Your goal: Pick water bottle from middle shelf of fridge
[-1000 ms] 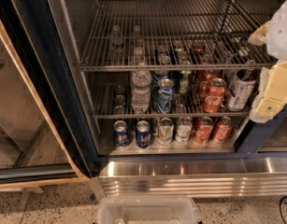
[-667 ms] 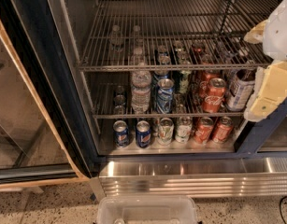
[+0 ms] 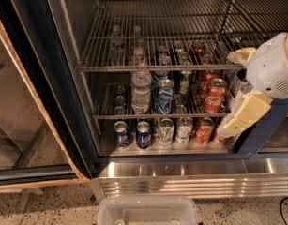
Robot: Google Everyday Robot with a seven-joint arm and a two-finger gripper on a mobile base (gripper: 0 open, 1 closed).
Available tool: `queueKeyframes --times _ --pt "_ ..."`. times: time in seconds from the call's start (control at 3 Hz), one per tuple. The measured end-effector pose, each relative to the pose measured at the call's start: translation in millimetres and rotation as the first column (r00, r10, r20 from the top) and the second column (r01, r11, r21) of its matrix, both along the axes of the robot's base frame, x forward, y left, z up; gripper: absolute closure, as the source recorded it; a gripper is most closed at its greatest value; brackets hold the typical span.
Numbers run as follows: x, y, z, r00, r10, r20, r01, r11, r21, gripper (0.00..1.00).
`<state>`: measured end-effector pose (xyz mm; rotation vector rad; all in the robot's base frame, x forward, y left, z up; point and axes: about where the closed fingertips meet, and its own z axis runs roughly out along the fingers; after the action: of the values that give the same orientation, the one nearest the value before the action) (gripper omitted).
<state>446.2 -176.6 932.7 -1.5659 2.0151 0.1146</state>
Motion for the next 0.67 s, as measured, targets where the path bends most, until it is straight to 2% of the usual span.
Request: queueKeyframes --times 0.33,0.67 --pt "12.4 9.1 14.7 0.9972 -0.031 0.068 0.026 0.997 0.075 0.00" --pt "12.5 9.4 14.8 0.9972 -0.030 0.068 0.025 0.997 0.074 0.00"
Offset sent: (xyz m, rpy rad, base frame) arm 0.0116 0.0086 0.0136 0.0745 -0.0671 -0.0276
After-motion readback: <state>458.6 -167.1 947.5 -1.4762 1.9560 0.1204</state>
